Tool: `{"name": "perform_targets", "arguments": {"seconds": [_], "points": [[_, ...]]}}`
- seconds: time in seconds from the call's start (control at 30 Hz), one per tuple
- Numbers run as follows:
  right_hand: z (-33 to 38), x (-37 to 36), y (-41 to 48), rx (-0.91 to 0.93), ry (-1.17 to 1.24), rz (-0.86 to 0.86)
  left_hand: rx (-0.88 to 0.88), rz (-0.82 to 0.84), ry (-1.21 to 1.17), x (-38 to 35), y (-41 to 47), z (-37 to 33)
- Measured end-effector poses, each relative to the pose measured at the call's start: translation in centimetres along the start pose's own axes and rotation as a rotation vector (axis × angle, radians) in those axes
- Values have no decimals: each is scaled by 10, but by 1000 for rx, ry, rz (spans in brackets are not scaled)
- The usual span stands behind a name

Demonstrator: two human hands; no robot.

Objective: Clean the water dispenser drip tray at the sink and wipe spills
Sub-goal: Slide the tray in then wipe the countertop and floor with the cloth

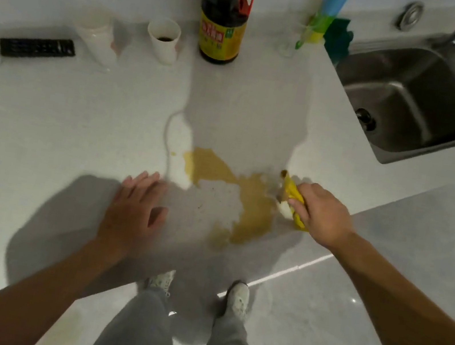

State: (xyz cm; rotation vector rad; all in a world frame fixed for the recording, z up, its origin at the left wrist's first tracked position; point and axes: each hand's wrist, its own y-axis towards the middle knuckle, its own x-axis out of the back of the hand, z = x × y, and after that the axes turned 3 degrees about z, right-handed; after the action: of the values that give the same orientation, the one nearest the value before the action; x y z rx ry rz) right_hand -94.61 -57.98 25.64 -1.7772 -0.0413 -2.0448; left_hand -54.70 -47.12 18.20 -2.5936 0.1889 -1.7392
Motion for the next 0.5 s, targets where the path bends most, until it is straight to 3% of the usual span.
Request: {"name": "perform_targets", "arguments": {"seconds": [0.13,0.27,0.33,0.43,0.5], "points": [[-9,-17,7,-9,66,126,9,-58,50,-5,0,-4],[-34,-33,16,384,-249,-164,11,-70,124,-5,3,-7],[-43,-41,22,525,-235,-242,18,-72,150,-5,3,-7],[-53,-54,28,575,-164,-147,54,-56,159,-5,5,-11],[-52,-57,27,508,-157,-29,50,-77,158,-5,5,-13]]}}
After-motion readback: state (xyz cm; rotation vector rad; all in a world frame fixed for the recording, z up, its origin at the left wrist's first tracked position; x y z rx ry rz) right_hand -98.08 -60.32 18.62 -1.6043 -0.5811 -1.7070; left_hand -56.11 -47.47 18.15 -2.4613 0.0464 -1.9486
